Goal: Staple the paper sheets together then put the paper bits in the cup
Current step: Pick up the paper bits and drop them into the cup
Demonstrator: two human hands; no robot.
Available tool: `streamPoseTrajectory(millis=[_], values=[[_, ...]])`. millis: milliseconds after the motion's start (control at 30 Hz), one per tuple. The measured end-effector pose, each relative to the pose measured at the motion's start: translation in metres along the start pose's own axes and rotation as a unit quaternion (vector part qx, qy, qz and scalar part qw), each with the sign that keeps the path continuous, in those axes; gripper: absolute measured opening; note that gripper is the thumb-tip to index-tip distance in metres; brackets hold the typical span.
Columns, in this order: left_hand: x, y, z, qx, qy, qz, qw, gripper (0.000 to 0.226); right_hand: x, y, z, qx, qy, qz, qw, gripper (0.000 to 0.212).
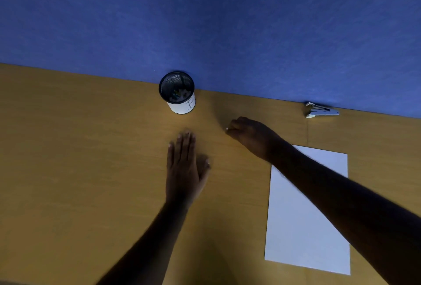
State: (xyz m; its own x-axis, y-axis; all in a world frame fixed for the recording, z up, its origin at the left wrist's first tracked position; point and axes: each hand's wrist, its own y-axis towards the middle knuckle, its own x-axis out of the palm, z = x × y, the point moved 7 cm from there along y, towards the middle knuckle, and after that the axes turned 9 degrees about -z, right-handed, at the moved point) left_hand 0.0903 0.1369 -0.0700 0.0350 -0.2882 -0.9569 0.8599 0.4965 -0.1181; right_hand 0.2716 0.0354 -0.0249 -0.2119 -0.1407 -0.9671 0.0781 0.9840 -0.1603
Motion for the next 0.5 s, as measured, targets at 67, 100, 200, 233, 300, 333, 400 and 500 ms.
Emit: streamPoseTrajectory(millis=[67, 100, 200, 233, 300, 333, 400, 500], values=[[0.0, 0.0, 0.0, -0.001, 0.0, 0.0, 1.0, 0.083, -0.001, 0.0, 0.0, 0.0, -0.011, 0.005, 1.0, 0.037], [0.0, 0.0, 0.0, -0.001, 0.001, 0.001, 1.0, 0.083, -0.002, 0.0, 0.0, 0.002, -0.01, 0.009, 1.0, 0.037], [0.0, 0.0, 0.0, 0.001, 0.003, 0.011, 1.0, 0.082, -0.002, 0.003, 0.003, 0.014, -0.006, 0.019, 1.0, 0.03], [-0.001, -0.001, 0.0, 0.001, 0.002, 0.014, 1.0, 0.082, -0.002, 0.005, 0.006, 0.031, 0.007, 0.026, 0.999, 0.026], [-0.001, -0.001, 0.001, 0.003, 0.0, 0.017, 1.0, 0.081, -0.005, 0.005, 0.02, 0.114, 0.112, 0.053, 0.986, 0.018], [-0.002, -0.001, 0.001, 0.003, -0.001, 0.016, 1.0, 0.081, -0.004, 0.002, 0.031, 0.174, 0.197, 0.072, 0.962, 0.015], [-0.002, -0.001, 0.002, 0.002, -0.004, 0.017, 1.0, 0.08, -0.002, -0.01, 0.05, 0.278, 0.349, 0.139, 0.884, 0.019], [-0.002, 0.0, 0.001, 0.002, -0.003, 0.018, 1.0, 0.08, 0.001, -0.025, 0.057, 0.345, 0.522, 0.213, 0.751, 0.024]])
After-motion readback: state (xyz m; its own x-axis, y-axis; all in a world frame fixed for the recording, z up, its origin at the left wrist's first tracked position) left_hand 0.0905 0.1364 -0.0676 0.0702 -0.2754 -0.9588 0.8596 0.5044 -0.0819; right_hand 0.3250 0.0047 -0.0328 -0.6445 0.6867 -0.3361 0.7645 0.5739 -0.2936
